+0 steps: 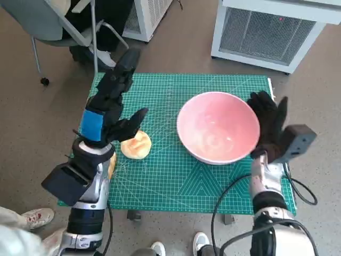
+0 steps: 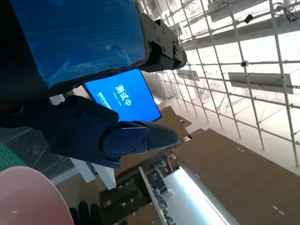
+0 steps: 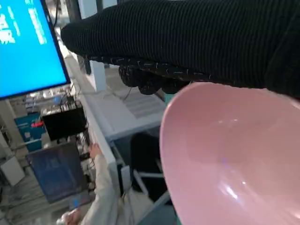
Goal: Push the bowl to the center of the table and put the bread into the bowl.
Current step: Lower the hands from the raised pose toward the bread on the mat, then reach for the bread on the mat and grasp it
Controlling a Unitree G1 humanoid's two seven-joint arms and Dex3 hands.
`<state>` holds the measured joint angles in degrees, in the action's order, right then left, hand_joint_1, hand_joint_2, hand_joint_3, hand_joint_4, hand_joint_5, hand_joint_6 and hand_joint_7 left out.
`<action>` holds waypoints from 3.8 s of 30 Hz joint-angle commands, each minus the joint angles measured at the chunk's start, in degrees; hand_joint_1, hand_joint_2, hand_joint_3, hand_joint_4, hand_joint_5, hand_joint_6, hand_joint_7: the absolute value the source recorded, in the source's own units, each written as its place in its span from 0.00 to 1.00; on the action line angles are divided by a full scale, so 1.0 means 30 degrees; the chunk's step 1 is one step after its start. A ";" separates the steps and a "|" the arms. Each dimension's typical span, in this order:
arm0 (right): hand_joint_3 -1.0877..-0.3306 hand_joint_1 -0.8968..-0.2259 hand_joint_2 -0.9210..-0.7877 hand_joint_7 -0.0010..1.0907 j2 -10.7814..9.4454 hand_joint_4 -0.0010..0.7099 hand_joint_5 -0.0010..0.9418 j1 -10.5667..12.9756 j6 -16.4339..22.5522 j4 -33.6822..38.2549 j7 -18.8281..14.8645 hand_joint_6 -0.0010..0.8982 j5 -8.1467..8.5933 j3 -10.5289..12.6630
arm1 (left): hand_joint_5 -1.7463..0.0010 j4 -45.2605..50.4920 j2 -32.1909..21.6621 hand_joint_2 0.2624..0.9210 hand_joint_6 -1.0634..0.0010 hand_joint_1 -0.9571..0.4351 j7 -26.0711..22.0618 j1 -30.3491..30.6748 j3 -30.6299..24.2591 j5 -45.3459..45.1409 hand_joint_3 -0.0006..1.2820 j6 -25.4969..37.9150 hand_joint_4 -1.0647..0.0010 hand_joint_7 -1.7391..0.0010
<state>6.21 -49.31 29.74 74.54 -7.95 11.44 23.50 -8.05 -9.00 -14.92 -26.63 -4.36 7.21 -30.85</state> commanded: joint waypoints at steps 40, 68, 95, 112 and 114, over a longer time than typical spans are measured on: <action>0.36 0.47 0.00 0.69 0.0100 0.39 0.01 -0.1536 0.6272 -0.3726 -0.2263 0.02 -0.1030 -0.2058 | 1.00 0.3481 -0.9392 1.00 0.62 0.27 -0.4131 0.5988 -0.3823 -0.0933 0.27 0.1001 0.77 0.99; 0.30 0.50 0.00 0.72 0.0869 0.41 0.02 0.1238 0.7540 -1.2514 -0.5349 0.00 0.0367 -0.4640 | 0.99 0.0859 -1.5858 0.87 0.56 0.47 -0.7217 0.5932 -0.2496 -0.5478 0.00 -0.4664 0.72 0.98; 0.32 0.47 0.00 0.73 0.1305 0.39 0.03 0.1485 0.6979 -1.2496 -0.6081 0.00 0.0941 -0.4921 | 1.00 -0.7575 -1.5904 0.83 0.61 0.54 -0.2163 -0.1517 0.4249 -1.6599 0.01 -1.1735 0.74 1.00; 0.28 0.48 0.00 0.70 0.1392 0.36 0.04 0.2360 0.6007 -1.4511 -0.5276 0.00 0.0502 -0.5000 | 0.98 -1.0521 -1.5542 0.98 0.55 0.71 -0.0026 -0.2994 0.7998 -1.9498 0.03 -1.1352 0.66 0.98; 0.28 0.48 0.00 0.70 0.1384 0.35 0.04 0.2389 0.5916 -1.4580 -0.5239 0.00 0.0511 -0.5010 | 0.98 -1.0625 -1.5560 0.99 0.55 0.71 -0.0070 -0.2972 0.8271 -1.9486 0.03 -1.1258 0.65 0.98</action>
<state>10.21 -43.54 48.48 31.16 -24.11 13.29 8.69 -39.08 -55.65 -15.51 -34.75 18.96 -50.51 -65.09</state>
